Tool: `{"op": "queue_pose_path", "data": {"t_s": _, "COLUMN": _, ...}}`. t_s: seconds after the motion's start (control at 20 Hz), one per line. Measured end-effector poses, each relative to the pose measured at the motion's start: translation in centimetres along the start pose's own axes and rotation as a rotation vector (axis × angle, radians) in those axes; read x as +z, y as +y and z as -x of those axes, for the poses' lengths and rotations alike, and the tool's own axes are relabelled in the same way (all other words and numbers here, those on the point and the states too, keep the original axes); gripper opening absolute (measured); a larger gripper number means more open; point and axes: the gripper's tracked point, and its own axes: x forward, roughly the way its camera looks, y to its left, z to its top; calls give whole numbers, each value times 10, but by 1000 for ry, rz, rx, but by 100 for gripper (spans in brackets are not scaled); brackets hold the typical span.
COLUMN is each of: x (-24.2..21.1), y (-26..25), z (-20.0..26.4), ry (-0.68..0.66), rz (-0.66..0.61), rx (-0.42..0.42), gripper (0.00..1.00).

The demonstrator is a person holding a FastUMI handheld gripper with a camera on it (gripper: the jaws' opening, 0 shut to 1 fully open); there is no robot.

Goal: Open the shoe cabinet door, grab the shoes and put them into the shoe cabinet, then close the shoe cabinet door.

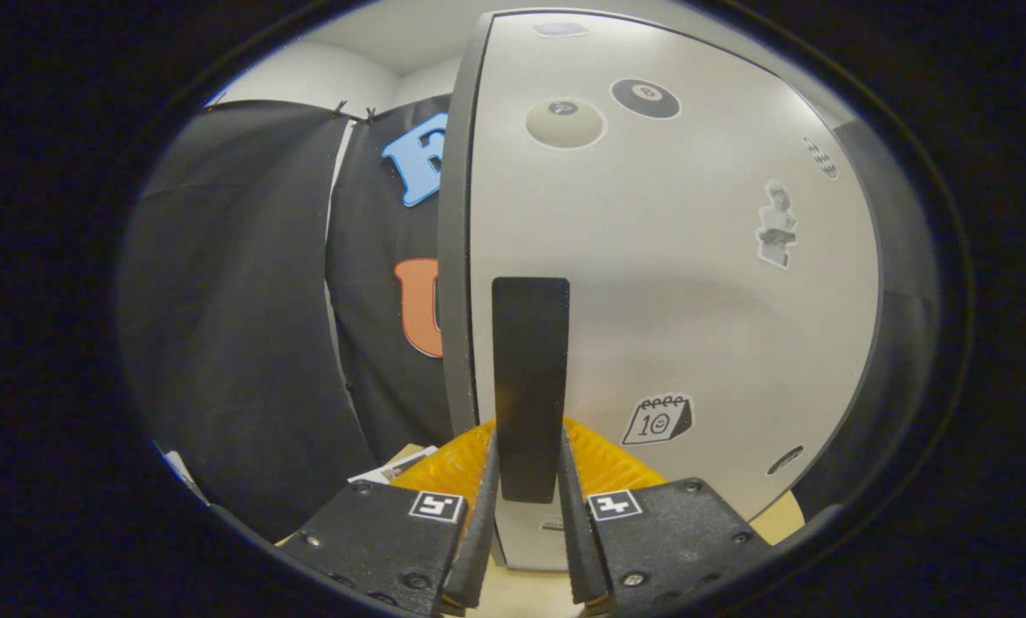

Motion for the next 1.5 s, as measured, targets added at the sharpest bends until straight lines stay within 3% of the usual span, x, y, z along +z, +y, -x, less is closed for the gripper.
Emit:
{"op": "queue_pose_path", "data": {"t_s": 0.3, "x": -6, "y": 1, "z": 16, "ry": 29, "rz": -5, "rx": 30, "gripper": 34}}
{"op": "queue_pose_path", "data": {"t_s": 0.9, "x": -27, "y": -28, "z": 137, "ry": 26, "rz": -8, "rx": 64, "gripper": 30}}
{"op": "queue_pose_path", "data": {"t_s": 1.5, "x": -48, "y": -112, "z": 259, "ry": 24, "rz": -48, "rx": -40, "gripper": 25}}
